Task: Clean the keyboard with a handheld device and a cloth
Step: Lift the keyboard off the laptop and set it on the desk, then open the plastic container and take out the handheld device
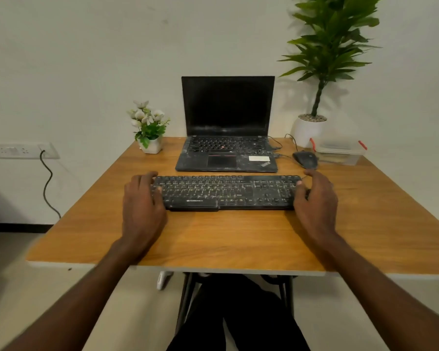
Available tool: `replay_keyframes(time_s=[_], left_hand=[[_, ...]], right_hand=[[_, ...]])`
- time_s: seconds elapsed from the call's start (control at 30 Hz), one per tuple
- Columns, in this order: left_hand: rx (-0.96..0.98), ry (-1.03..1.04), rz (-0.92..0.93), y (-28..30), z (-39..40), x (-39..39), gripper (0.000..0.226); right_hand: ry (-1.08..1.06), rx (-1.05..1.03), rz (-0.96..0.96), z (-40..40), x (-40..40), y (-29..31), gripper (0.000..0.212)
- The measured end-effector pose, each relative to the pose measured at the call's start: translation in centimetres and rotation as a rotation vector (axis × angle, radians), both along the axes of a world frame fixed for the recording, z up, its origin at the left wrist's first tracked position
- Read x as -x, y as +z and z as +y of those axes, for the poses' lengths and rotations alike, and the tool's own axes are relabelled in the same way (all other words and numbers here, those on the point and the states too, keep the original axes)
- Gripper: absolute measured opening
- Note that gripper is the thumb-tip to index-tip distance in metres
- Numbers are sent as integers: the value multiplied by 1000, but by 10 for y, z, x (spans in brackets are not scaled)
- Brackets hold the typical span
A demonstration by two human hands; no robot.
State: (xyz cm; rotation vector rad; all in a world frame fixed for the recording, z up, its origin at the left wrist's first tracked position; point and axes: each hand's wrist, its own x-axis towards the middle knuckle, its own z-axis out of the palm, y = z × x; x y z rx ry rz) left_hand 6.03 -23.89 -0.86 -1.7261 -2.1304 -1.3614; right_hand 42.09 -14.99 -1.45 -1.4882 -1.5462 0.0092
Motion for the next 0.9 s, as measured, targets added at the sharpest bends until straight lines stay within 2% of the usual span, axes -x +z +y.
replay_keyframes(time_s=[0.17, 0.4, 0.47, 0.63, 0.7, 0.9], left_hand=[[34, -292, 119, 17, 60, -77, 35], [153, -539, 236, 35, 153, -231, 41], [200, -581, 178, 38, 178, -266, 41], [330, -614, -209, 48, 230, -316, 45], [378, -603, -304, 51, 252, -328, 46], [468, -544, -186, 42, 303, -346, 57]], right_hand=[[47, -51, 93, 5, -29, 8, 34], [-33, -27, 162, 43, -106, 11, 33], [-65, 11, 251, 61, -123, 15, 34], [-70, 259, 492, 117, -157, 35, 51], [-28, 339, 540, 140, -168, 41, 57], [67, 378, 501, 193, -185, 42, 46]])
